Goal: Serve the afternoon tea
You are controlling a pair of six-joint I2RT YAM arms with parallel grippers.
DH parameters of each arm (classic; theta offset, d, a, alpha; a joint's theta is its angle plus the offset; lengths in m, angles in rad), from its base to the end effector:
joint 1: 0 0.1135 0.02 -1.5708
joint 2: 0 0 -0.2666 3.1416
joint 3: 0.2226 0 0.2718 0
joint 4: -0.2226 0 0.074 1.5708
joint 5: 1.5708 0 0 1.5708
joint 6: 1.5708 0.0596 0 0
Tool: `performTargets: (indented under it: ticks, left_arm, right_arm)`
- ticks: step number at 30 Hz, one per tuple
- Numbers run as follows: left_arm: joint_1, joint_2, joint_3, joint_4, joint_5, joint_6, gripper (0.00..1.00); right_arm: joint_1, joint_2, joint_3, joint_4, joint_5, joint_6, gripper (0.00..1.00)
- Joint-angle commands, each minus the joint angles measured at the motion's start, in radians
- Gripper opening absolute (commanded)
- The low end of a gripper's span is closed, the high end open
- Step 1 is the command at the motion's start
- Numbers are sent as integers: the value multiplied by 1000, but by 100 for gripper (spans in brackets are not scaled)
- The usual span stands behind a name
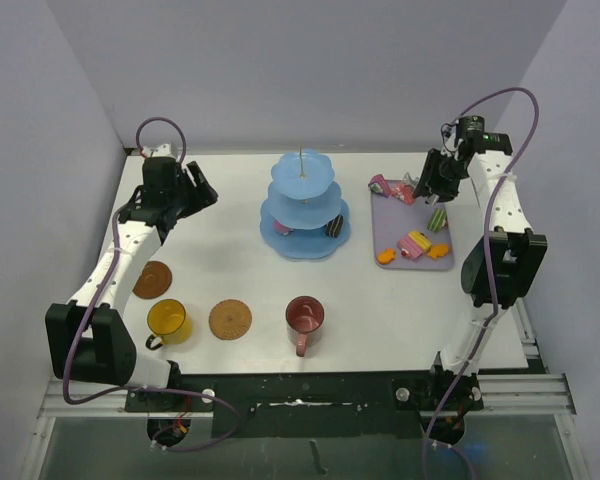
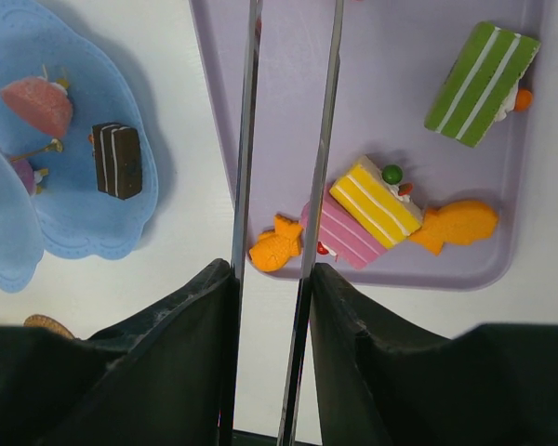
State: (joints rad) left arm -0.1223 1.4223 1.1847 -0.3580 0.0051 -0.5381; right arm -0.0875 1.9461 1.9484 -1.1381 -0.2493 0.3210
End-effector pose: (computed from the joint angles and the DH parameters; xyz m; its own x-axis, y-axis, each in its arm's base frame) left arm 0.3602 -0.0446 0.2981 -0.5428 -0.4496 -0.7094 -0.1770 0.8869 -0.4267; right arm 0.4378 -0.0236 0.3027 -0.8632 0.3827 -0.3293 0.2671 0.8997 0.3453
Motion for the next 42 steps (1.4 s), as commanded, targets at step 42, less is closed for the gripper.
performTargets:
  ticks: [42]
  left_arm:
    - [7,-20,29,33,9,4,62]
  right_arm:
    - [85,113,133,-63,149,-3,11]
